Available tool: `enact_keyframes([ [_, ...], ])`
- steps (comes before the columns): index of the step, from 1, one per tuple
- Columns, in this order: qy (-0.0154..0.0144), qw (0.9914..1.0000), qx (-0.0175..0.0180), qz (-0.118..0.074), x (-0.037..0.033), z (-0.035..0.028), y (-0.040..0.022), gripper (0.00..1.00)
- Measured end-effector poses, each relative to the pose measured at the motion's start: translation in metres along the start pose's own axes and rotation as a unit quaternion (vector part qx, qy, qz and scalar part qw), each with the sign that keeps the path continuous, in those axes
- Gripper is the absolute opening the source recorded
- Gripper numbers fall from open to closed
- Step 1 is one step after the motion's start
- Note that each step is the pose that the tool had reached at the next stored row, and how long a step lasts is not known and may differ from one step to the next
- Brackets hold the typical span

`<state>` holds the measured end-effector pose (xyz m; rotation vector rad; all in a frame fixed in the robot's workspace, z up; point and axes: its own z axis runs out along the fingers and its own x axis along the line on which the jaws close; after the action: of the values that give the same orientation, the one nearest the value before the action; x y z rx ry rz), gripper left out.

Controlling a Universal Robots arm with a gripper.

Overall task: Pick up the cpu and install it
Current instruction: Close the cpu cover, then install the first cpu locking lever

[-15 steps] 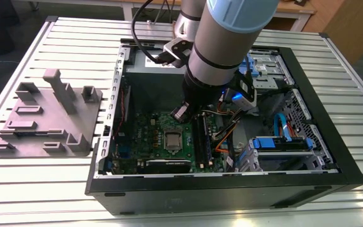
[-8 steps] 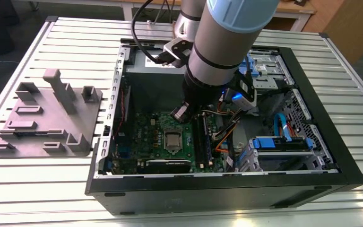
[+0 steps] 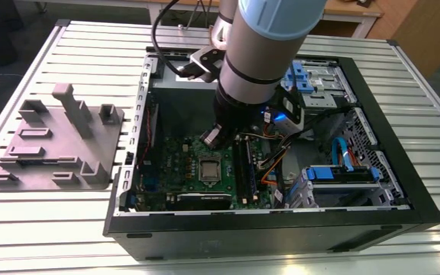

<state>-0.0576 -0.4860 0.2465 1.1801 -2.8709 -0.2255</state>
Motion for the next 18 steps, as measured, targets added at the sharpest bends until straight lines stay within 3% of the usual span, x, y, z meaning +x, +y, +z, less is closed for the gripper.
enact_keyframes([
  [5,0.0,1.0,0.0,0.0,0.0069,0.0029,0.0063,0.1],
  [7,0.0,1.0,0.0,0.0,0.0077,0.0053,0.0064,0.1],
  [18,0.0003,1.0,0.0003,0.0,0.0077,0.0054,0.0065,0.1],
])
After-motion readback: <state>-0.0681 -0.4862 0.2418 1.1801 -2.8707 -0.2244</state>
